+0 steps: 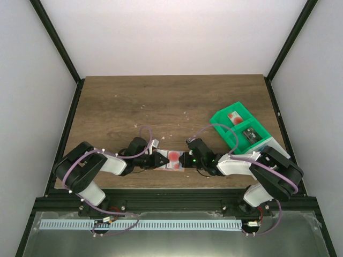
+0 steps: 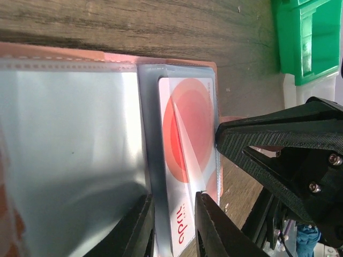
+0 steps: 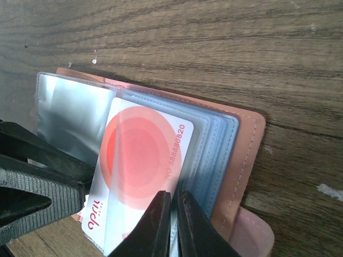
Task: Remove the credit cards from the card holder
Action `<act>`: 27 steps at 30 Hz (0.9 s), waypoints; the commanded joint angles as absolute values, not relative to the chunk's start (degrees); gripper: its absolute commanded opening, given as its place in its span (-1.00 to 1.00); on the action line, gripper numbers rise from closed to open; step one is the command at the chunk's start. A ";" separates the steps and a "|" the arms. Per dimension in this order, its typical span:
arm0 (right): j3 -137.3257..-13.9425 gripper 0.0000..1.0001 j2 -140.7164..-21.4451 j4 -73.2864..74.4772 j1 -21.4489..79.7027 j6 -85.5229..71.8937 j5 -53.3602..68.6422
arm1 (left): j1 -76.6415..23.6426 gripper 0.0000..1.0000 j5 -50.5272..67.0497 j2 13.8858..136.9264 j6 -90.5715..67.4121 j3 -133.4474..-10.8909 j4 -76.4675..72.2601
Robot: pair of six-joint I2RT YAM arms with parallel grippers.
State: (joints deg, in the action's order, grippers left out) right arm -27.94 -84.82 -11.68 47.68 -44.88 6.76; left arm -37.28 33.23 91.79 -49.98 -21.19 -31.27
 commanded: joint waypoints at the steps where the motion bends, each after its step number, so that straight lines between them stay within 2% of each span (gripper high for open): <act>1: -26.99 -0.87 -86.10 -11.12 47.37 -45.00 6.20 | -37.52 -0.57 34.01 92.64 -50.02 -20.63 -32.84; 8: -26.52 -0.88 -86.48 -11.60 47.40 -45.14 6.44 | -37.52 -0.58 34.70 93.17 -50.70 -20.36 -33.62; 18: -26.37 -0.88 -86.70 -11.43 47.37 -45.24 5.97 | -37.45 -0.92 34.49 93.34 -50.58 -20.61 -33.09; 27: -26.07 -0.86 -86.75 -11.25 47.38 -45.48 5.43 | -37.38 -0.99 33.26 92.24 -49.57 -20.48 -30.30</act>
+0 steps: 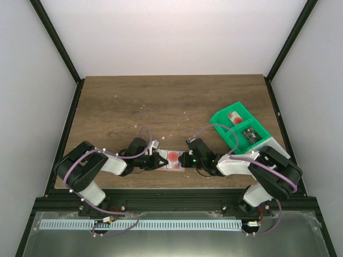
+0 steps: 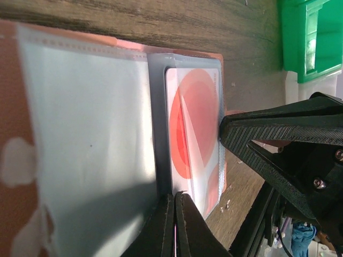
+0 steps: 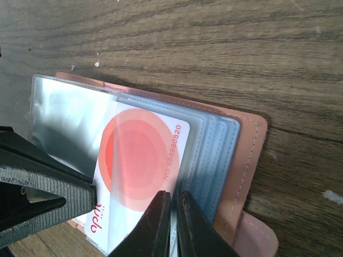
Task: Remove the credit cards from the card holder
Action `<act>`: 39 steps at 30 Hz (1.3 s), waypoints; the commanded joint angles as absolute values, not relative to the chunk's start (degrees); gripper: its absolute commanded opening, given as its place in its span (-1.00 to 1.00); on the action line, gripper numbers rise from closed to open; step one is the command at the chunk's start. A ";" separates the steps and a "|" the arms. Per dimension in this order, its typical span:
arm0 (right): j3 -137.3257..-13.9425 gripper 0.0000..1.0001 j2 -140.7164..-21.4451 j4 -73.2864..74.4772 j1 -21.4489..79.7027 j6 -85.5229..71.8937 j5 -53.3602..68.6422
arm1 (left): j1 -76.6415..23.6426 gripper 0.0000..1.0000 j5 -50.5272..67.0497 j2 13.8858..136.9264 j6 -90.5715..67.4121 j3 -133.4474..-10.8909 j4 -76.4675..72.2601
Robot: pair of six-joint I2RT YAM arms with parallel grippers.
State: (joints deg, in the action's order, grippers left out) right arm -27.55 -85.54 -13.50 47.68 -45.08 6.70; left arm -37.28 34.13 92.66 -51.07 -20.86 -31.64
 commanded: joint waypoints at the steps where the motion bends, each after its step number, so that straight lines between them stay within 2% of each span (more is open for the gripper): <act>1: -26.04 -0.86 -86.83 -11.25 47.41 -45.50 5.45 | -37.38 -1.00 33.10 92.08 -49.30 -20.48 -29.90; 15: -26.19 -0.86 -87.37 -11.57 47.37 -45.50 5.39 | -36.93 -0.96 30.08 89.76 -47.79 -20.21 -24.89; 29: -26.12 -0.86 -86.98 -11.02 47.38 -45.47 5.25 | -35.25 -0.98 34.44 90.22 -49.63 -18.65 -29.88; 39: -29.09 -0.82 -79.23 -8.90 47.46 -45.42 9.84 | -35.32 -1.00 37.24 91.01 -50.53 -18.41 -33.04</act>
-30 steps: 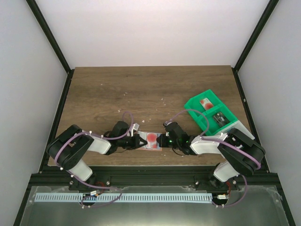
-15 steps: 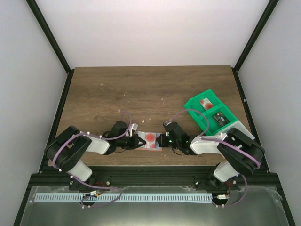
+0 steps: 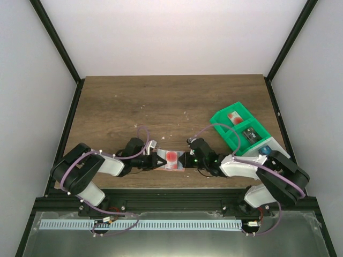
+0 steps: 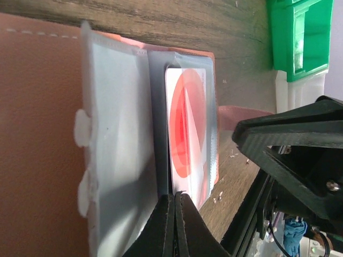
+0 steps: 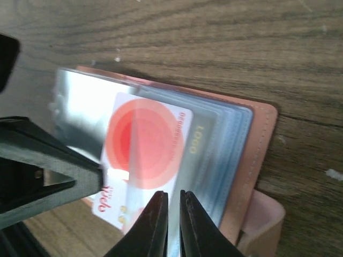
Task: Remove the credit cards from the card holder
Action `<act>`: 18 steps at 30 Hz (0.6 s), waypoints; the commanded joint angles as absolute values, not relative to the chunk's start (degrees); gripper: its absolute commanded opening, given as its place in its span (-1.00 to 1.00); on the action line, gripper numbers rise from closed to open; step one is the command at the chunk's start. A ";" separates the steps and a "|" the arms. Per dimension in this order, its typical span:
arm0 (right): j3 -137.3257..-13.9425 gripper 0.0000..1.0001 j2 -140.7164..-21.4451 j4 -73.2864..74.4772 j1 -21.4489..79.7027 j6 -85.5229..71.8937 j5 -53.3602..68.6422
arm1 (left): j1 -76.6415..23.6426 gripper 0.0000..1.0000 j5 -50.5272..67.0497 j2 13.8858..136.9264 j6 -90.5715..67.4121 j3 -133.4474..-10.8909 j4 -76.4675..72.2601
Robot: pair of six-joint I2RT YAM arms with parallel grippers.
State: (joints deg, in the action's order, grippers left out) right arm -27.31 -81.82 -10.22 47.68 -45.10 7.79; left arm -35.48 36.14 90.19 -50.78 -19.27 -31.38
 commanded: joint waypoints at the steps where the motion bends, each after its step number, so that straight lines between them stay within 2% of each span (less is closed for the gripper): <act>1: -29.17 -0.82 -79.43 -9.74 47.46 -45.53 10.65 | -35.28 -1.00 37.45 91.13 -50.54 -18.44 -33.19; 7: -30.17 -0.82 -85.67 -14.04 47.54 -45.97 14.76 | -35.29 -1.00 38.55 91.72 -49.98 -18.21 -33.66; 18: -29.41 -0.84 -88.54 -10.00 47.38 -46.79 9.10 | -29.34 -1.00 38.42 87.81 -50.92 -14.08 -32.00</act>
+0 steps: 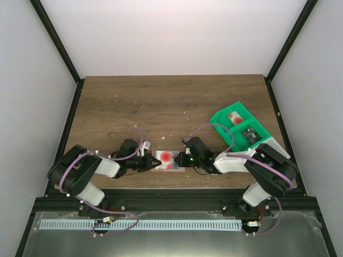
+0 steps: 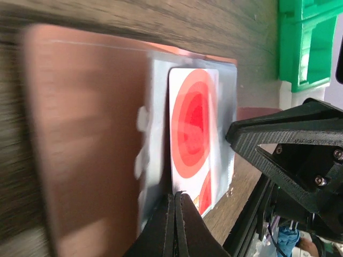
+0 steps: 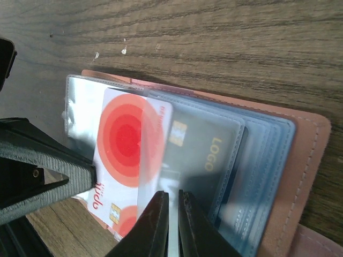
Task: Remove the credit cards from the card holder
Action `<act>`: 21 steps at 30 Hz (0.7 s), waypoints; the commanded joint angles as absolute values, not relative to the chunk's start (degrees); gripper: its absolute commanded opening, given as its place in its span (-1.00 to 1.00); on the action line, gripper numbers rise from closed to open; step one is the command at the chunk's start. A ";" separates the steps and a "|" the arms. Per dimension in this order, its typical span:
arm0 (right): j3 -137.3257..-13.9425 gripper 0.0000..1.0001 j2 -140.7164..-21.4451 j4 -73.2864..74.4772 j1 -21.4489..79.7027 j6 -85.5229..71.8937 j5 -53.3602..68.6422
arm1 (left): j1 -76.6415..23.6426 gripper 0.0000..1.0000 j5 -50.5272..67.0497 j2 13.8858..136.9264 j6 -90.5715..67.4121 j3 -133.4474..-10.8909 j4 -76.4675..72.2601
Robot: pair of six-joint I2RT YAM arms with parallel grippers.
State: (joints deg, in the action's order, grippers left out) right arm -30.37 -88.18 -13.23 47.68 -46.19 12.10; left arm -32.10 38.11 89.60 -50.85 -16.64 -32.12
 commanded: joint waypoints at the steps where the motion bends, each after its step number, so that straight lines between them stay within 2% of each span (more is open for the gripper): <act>1: -29.18 -0.84 -88.39 -9.98 47.37 -46.78 8.86 | -28.76 -1.00 38.49 87.44 -50.76 -13.94 -31.62; 7: -29.16 -0.84 -88.01 -9.71 47.29 -46.25 8.60 | -27.87 -1.00 38.18 84.44 -49.98 -14.30 -27.16; 14: -30.16 -0.83 -86.25 -9.49 47.20 -45.23 9.36 | -27.84 -1.00 31.84 72.44 -48.14 -15.41 -16.51; 18: -31.36 -0.75 -81.44 -8.33 47.20 -43.60 11.88 | -27.78 -1.00 30.34 66.22 -45.11 -17.30 -10.21; 21: -35.02 -0.64 -75.46 -2.12 46.82 -38.25 12.79 | -27.75 -1.00 32.90 63.24 -41.63 -20.39 -4.45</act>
State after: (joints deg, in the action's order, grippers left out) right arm -30.30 -82.63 -8.51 47.37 -44.25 11.49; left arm -27.99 32.27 66.37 -47.05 -16.53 -12.93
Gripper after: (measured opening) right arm 0.157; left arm 0.011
